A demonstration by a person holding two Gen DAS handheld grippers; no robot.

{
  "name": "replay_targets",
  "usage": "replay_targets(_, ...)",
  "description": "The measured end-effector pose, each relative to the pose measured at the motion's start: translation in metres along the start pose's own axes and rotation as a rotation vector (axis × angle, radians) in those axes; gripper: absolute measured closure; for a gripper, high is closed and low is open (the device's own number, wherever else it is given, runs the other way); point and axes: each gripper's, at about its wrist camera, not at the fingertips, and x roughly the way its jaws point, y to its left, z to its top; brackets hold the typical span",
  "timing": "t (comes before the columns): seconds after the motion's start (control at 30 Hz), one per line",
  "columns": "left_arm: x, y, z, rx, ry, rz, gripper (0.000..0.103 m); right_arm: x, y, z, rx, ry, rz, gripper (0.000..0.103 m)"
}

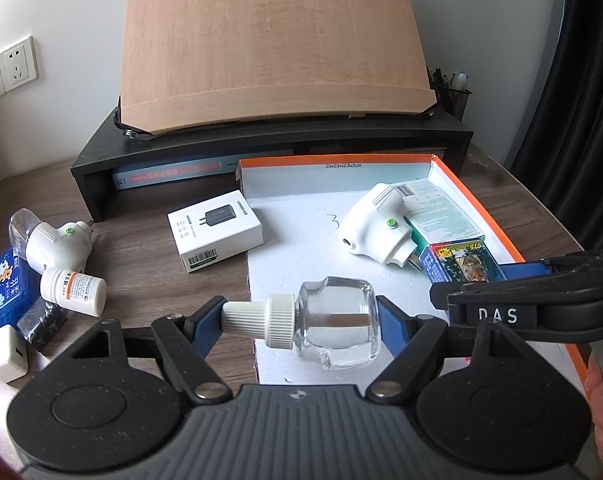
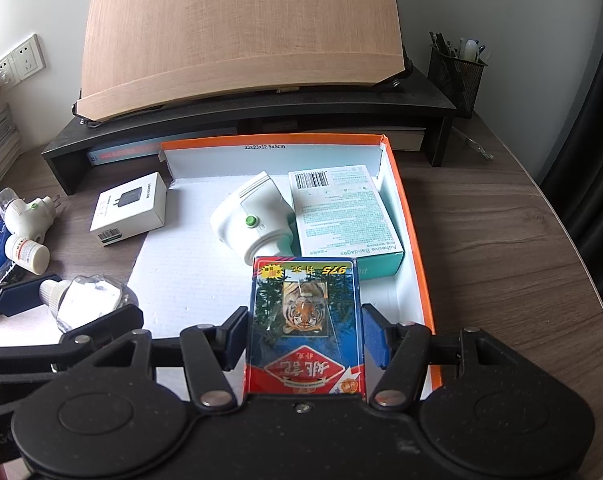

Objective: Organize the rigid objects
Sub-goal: 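Keep holding both items above the white box, edging them lower, then lower and open the left tool releasing the glass bottle while the right tool releases the card box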

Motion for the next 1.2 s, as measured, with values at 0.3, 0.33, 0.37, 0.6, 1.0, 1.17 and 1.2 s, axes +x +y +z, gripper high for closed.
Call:
replay_targets(0.3,-0.001,-0.004,0.000,0.007,0.000,0.001,0.023,-0.001,-0.005,-0.001,0.005,-0.003,0.002,0.031)
replay_targets(0.33,-0.001,-0.005,-0.001,0.009,-0.001,0.001,0.023,-0.002,-0.005,-0.001,0.006,-0.003,0.002,0.031)
replay_targets(0.37,-0.002,-0.006,-0.001,0.011,-0.001,0.001,0.023,-0.002,-0.006,-0.001,0.007,-0.003,0.002,0.031)
replay_targets(0.6,-0.003,-0.008,-0.002,0.019,-0.004,-0.001,0.023,-0.004,-0.009,-0.002,0.011,-0.008,0.004,0.031)
replay_targets(1.0,-0.006,-0.012,-0.002,0.024,-0.010,-0.005,0.023,-0.008,-0.013,-0.004,0.016,-0.009,0.007,0.031)
replay_targets(1.17,-0.006,-0.013,-0.002,0.021,-0.011,-0.007,0.023,-0.008,-0.014,-0.005,0.019,-0.009,0.007,0.031)
replay_targets(1.2,-0.006,-0.013,-0.002,0.020,-0.010,-0.007,0.023,-0.008,-0.014,-0.005,0.019,-0.009,0.007,0.031)
